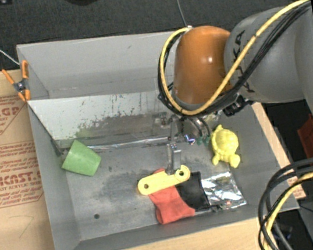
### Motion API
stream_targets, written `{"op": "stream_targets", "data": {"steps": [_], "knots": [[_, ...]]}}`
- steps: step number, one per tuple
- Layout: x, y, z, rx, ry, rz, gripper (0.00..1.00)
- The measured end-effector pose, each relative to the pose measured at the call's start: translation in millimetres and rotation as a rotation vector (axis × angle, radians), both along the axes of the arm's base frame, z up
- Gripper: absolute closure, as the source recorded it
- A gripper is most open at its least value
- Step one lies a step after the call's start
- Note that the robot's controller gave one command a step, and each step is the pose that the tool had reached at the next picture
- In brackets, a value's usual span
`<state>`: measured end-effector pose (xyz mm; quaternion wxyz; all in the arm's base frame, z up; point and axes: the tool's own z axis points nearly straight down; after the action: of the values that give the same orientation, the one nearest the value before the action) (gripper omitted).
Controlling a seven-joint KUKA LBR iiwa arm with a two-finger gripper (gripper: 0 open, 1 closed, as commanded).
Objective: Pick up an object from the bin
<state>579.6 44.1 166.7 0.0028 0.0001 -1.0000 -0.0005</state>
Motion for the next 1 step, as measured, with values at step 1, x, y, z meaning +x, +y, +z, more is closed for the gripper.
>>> {"op": "stream_targets", "data": {"steps": [1], "knots": [[1.5, -0.2, 5.0, 0.0, -0.008, 0.0, 0.0]]}}
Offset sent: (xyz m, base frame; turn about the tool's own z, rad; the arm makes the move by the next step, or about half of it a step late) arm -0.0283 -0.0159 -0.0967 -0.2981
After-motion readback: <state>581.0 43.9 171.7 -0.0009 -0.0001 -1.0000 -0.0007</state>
